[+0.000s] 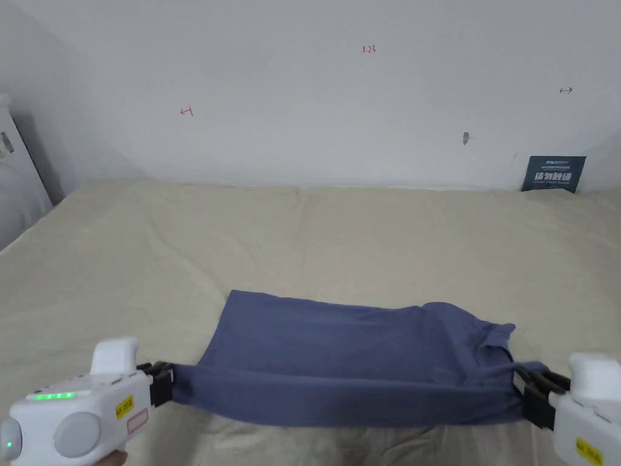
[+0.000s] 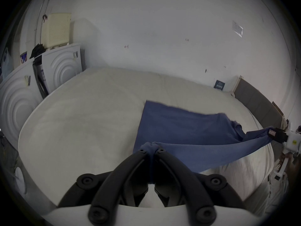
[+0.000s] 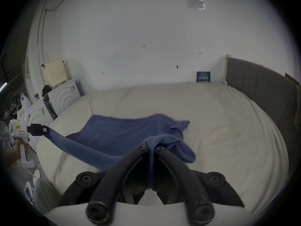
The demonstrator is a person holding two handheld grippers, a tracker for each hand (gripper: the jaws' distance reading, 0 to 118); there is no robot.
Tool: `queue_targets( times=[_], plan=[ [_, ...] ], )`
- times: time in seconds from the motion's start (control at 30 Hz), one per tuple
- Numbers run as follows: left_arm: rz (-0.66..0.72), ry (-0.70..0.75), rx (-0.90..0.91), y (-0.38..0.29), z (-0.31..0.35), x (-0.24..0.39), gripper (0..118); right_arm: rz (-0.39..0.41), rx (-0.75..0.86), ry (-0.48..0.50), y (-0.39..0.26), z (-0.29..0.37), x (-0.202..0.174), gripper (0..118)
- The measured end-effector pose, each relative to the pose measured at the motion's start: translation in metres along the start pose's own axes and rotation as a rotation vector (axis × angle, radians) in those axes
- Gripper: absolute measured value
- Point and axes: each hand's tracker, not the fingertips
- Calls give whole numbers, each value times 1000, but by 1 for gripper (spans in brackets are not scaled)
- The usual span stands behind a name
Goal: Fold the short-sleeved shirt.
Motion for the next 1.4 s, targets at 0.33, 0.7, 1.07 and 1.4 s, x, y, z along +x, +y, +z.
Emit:
queue_targets(
  times=[0.33, 0.7, 1.07, 1.4],
  plan=[
    [84, 62, -200, -119, 16, -10, 5, -88, -247, -83, -121, 37, 1, 4],
    [135, 153, -344, -149, 3, -1, 68, -170, -379, -176, -148, 19, 1, 37],
    [44, -65, 138, -25, 84, 61, 93, -29, 179, -159, -9, 92, -41, 93],
    [-94, -56, 430, 1, 115, 114, 71, 152, 475, -273, 19, 128, -89, 54]
  ],
)
